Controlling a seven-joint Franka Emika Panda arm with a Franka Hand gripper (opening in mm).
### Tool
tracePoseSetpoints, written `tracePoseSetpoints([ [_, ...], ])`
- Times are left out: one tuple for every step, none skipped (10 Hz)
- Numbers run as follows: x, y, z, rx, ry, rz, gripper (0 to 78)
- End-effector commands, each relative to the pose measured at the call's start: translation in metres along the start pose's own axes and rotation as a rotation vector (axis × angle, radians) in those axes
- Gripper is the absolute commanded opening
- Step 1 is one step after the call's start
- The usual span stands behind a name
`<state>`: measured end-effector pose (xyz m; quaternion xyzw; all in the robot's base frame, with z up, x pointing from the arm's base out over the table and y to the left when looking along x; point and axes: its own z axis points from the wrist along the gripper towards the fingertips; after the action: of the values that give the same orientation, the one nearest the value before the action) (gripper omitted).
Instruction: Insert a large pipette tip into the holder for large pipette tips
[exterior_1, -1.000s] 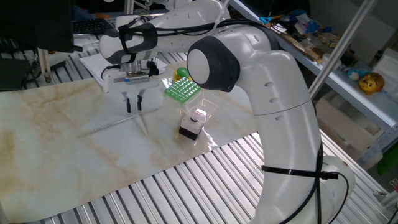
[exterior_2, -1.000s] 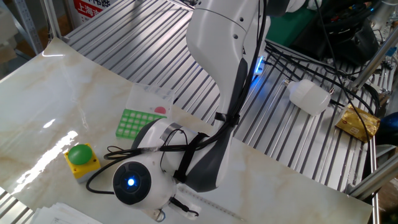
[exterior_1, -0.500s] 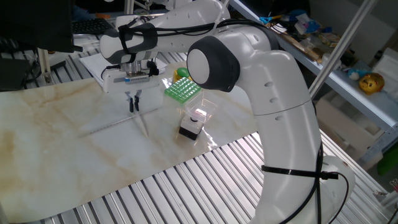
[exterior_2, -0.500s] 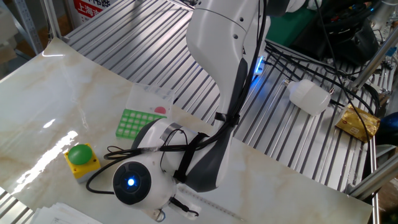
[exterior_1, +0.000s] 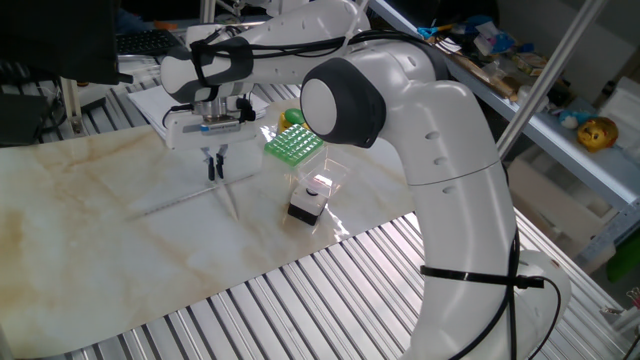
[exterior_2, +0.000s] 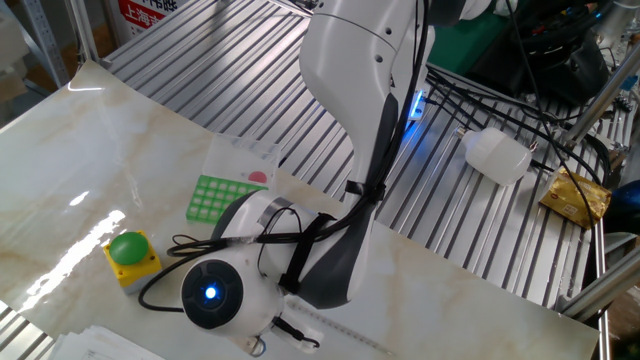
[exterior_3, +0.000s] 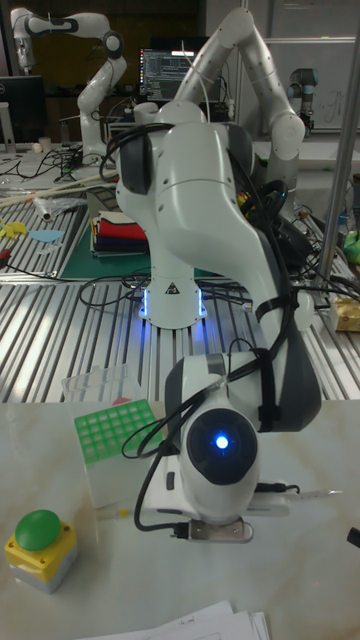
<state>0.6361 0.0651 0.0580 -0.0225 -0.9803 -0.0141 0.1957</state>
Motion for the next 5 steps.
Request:
tracePoseSetpoints([
  [0.018,0.008,-0.052,0.051,-0.016,0.057,1.2],
  [0.020,0.008,-0.056,0.052,-0.016,0.059,1.2],
  [0.021,0.008,-0.060,0.052,-0.019,0.061,1.2],
  [0.023,0.008,-0.063,0.054,-0.021,0.065,1.2],
  [0.024,0.008,-0.065,0.055,-0.023,0.067,1.2],
])
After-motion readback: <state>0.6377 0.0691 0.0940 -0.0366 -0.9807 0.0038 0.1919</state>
